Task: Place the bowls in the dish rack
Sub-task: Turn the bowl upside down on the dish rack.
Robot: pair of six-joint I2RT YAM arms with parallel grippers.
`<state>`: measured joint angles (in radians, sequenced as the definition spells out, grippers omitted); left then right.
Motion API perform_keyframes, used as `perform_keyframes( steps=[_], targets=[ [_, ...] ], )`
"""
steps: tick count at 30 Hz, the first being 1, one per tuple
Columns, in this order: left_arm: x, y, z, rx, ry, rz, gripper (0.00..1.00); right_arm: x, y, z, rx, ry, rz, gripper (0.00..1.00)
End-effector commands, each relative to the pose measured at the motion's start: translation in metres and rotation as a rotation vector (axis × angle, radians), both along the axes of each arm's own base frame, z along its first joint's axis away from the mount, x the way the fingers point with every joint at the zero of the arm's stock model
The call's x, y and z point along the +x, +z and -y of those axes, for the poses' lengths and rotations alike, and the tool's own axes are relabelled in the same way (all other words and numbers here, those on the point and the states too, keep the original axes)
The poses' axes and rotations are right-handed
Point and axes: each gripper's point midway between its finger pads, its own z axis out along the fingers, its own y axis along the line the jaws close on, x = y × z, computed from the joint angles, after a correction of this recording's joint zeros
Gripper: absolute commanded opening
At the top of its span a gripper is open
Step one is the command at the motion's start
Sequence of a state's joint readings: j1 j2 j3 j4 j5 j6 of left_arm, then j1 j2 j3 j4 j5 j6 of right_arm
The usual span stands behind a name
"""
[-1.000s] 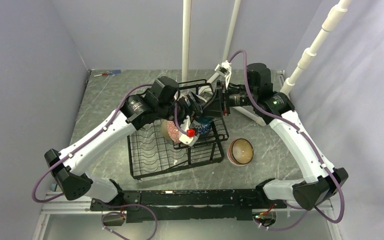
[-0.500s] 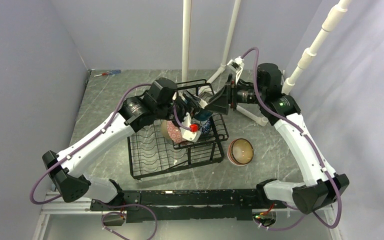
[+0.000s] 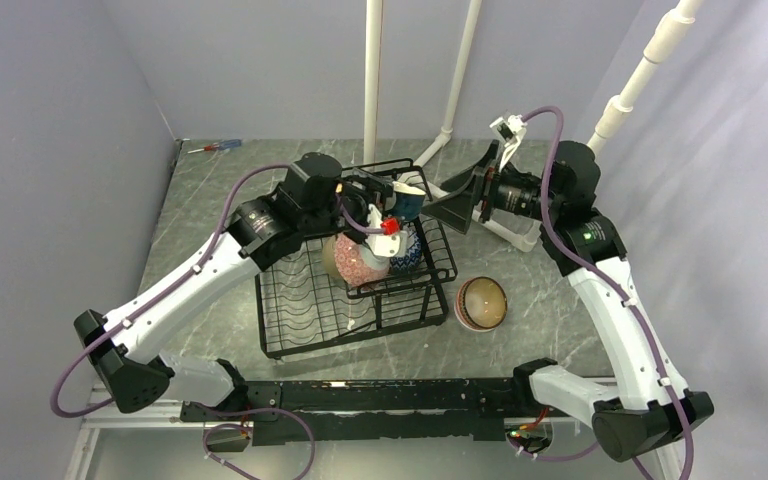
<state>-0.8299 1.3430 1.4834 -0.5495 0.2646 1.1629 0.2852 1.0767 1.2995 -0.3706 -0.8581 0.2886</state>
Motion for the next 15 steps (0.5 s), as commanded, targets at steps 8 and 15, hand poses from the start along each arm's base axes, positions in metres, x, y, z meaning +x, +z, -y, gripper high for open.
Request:
perform_keyframes(
  steps=[8,15],
  targets=[
    [0.0,0.047,-0.023,-0.335,0.164,-0.141,0.03,0.006,0.013,0.005,0.03,-0.05,0.063,1.0],
    [-0.011,0.053,-0.026,-0.469,0.159,-0.305,0.02,0.008,0.008,0.001,0.035,-0.028,0.042,1.0]
  ],
)
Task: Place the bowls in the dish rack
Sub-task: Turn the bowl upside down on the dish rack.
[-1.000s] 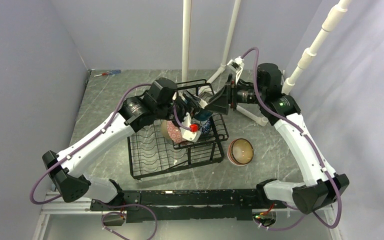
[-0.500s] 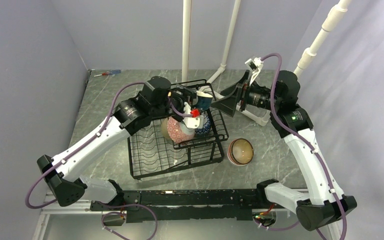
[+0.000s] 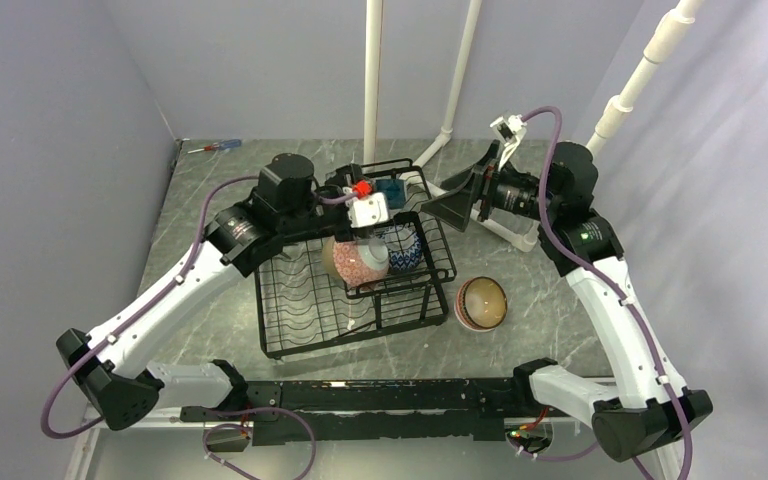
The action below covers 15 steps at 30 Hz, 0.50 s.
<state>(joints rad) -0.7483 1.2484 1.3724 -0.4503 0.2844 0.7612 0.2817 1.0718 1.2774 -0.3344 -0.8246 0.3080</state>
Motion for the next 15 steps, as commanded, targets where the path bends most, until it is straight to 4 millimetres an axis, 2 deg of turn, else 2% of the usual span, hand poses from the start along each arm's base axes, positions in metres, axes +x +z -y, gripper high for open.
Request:
perform_keyframes(
  steps=[1,5,9,15],
  targets=[
    [-0.014,0.057,0.003,-0.252,-0.007,-0.03,0.03,0.001,0.009,-0.001,0.027,0.009,0.041,1.0],
    [-0.022,0.06,0.006,-0.328,-0.003,-0.123,0.03,0.002,0.005,-0.002,0.028,0.018,0.026,1.0],
    [-0.032,0.071,0.006,-0.436,-0.002,-0.197,0.03,0.004,0.001,-0.004,0.029,0.023,0.009,1.0],
    [-0.035,0.083,-0.002,-0.583,0.087,-0.333,0.03,0.006,0.0,-0.005,0.034,0.03,0.002,1.0]
  ],
)
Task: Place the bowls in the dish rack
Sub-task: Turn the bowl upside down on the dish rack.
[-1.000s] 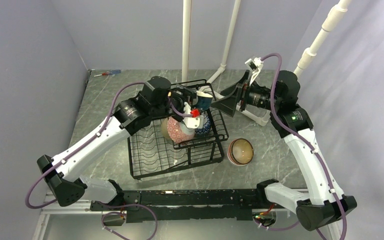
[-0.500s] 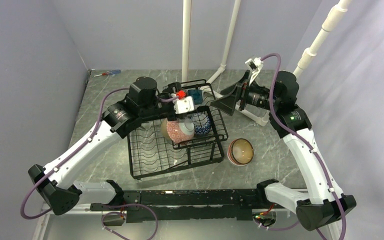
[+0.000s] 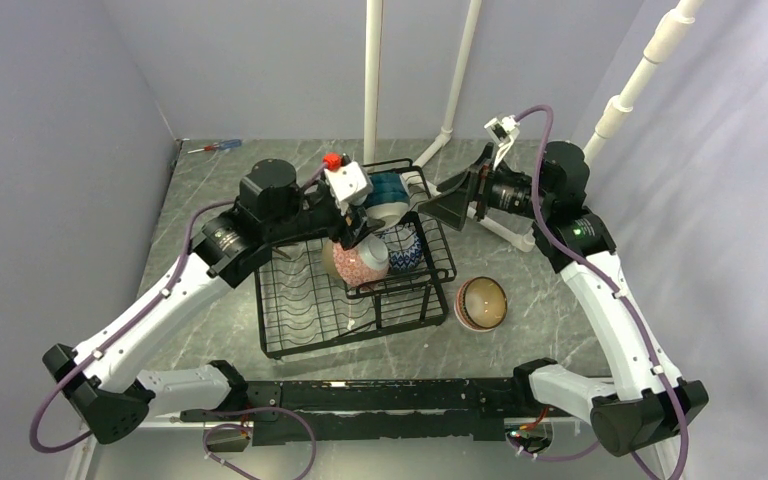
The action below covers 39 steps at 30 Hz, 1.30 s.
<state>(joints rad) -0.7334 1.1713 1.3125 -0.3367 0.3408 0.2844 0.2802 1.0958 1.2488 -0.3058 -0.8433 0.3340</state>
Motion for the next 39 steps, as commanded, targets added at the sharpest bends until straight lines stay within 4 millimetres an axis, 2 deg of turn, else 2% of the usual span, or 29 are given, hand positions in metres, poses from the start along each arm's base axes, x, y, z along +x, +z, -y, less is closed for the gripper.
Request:
perform_keyframes(
  steps=[1,7,13,22,30,39],
  targets=[
    [-0.009,0.063,-0.005,-0.27,0.062,-0.052,0.03,0.001,0.013,-0.002,0.03,0.015,0.05,1.0],
    [-0.016,0.063,0.003,-0.388,0.071,-0.262,0.03,0.002,0.013,-0.004,0.045,0.028,0.044,1.0],
    [-0.016,0.067,-0.002,-0.492,0.13,-0.37,0.03,0.003,0.011,-0.006,0.05,0.036,0.034,1.0],
    [-0.01,0.062,-0.004,-0.534,0.149,-0.541,0.03,0.004,0.008,-0.007,0.051,0.045,0.019,1.0],
    [0.008,0.069,-0.016,-0.642,0.086,-0.675,0.03,0.003,0.009,-0.008,0.059,0.052,0.011,1.0],
    [0.023,0.076,-0.042,-0.737,0.068,-0.779,0.02,0.004,0.007,-0.008,0.057,0.053,0.005,1.0]
  ],
)
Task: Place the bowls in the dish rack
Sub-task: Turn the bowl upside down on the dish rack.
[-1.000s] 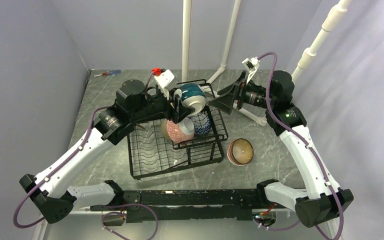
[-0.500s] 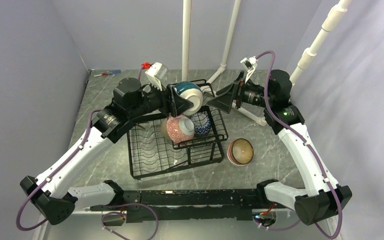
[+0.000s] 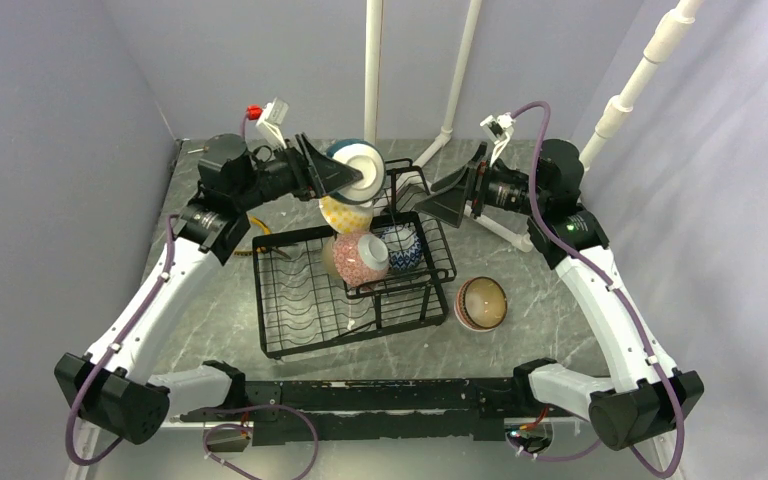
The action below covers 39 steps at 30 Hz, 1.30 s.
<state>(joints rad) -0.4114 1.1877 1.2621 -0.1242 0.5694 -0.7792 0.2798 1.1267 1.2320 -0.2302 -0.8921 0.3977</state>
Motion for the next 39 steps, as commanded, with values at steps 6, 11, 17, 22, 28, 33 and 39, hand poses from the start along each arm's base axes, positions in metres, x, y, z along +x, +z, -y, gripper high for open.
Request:
perform_keyframes(
  steps=[6,11,17,22,28,33,39],
  targets=[
    [-0.004,0.039,-0.033,-0.205,-0.039,0.013,0.03,0.004,0.004,-0.002,0.011,0.014,0.031,1.0],
    [0.003,0.031,-0.063,-0.252,0.02,-0.019,0.03,0.004,0.002,-0.002,0.003,0.015,0.028,1.0],
    [0.006,0.029,-0.106,-0.231,0.139,-0.019,0.03,0.004,0.0,-0.001,-0.004,0.012,0.025,1.0],
    [0.009,0.013,-0.134,-0.187,0.242,-0.052,0.03,0.004,-0.001,0.0,-0.009,0.007,0.027,1.0],
    [0.011,-0.024,-0.154,-0.112,0.376,-0.132,0.03,0.004,-0.002,0.0,-0.01,0.008,0.025,1.0],
    [0.012,-0.064,-0.16,-0.073,0.42,-0.244,0.03,0.004,-0.003,-0.001,-0.01,0.013,0.02,1.0],
    [0.011,-0.105,-0.161,-0.057,0.436,-0.351,0.03,0.004,-0.004,-0.001,-0.012,0.013,0.015,1.0]
  ],
)
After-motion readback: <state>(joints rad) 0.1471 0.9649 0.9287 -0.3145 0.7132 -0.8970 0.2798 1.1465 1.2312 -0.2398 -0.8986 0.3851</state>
